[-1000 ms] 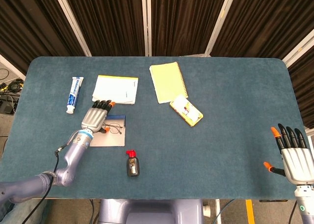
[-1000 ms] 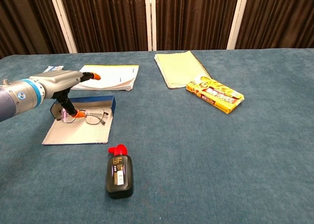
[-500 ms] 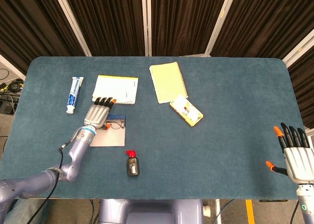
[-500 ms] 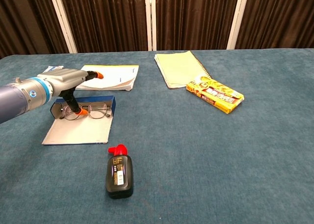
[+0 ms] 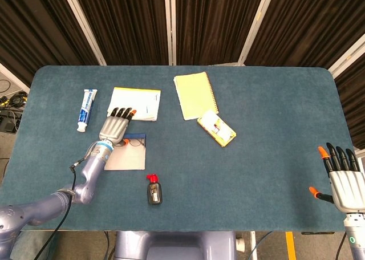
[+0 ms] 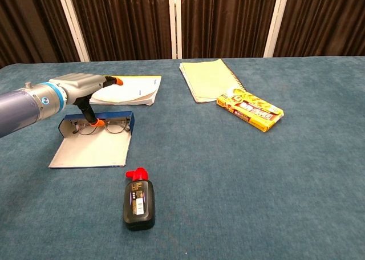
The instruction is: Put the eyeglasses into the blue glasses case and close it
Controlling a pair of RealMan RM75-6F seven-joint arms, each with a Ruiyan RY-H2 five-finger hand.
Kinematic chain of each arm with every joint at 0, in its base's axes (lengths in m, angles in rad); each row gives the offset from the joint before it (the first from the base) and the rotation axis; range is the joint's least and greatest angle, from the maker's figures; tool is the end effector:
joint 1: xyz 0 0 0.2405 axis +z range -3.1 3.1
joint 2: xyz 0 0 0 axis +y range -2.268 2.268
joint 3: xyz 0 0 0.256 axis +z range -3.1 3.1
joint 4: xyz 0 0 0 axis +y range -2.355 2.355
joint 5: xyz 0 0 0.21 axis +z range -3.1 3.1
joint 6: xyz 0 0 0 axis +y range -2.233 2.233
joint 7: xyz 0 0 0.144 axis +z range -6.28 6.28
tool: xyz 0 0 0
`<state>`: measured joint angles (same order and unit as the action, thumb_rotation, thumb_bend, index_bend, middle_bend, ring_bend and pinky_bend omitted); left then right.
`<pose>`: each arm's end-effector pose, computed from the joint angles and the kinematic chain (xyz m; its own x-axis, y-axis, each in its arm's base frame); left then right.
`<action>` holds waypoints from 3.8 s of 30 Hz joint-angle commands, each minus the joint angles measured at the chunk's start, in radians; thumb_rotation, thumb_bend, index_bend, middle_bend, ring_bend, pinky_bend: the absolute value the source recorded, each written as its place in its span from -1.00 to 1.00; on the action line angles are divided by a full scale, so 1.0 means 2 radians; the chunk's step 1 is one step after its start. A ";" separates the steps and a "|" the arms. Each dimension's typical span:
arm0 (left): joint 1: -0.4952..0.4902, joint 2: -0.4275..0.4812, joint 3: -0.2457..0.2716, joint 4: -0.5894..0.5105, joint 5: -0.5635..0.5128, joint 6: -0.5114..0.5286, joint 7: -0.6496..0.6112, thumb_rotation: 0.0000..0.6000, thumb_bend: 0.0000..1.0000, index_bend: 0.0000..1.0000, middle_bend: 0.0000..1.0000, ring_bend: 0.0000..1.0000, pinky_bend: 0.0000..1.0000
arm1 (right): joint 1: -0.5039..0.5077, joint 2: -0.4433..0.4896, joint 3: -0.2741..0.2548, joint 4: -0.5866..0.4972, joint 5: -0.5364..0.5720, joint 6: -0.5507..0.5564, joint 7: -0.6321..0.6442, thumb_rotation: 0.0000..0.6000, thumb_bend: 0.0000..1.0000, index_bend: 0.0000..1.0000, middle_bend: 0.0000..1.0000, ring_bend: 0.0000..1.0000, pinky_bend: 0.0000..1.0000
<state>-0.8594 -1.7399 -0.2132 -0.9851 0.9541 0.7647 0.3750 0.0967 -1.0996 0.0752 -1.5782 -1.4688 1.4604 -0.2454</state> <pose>-0.1876 0.4138 -0.0442 0.5689 0.2871 0.7707 0.8217 -0.2385 -0.5177 -0.3201 -0.1908 0.1713 0.6436 0.0040 0.7654 -0.7653 0.0157 0.6434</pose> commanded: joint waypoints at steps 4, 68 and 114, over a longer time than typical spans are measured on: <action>0.006 0.008 0.003 -0.013 0.005 0.007 -0.004 1.00 -0.46 -1.00 -1.00 -1.00 -1.00 | -0.001 0.001 0.000 -0.001 -0.001 0.002 0.002 1.00 -1.00 -1.00 -1.00 -1.00 -1.00; 0.141 0.043 0.095 -0.145 0.176 0.127 -0.063 1.00 -0.40 -1.00 -1.00 -1.00 -1.00 | -0.005 0.016 -0.006 -0.003 -0.019 0.009 0.042 1.00 -1.00 -1.00 -1.00 -1.00 -1.00; 0.132 0.036 0.059 -0.111 0.173 0.106 -0.093 1.00 0.09 -0.90 -1.00 -1.00 -1.00 | -0.002 0.013 -0.006 -0.001 -0.014 0.001 0.038 1.00 -1.00 -1.00 -1.00 -1.00 -1.00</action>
<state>-0.5929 -1.6672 -0.0904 -1.2108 1.3042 0.9819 0.1890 0.0929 -1.0729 0.0630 -1.5804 -1.4964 1.4626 -0.1684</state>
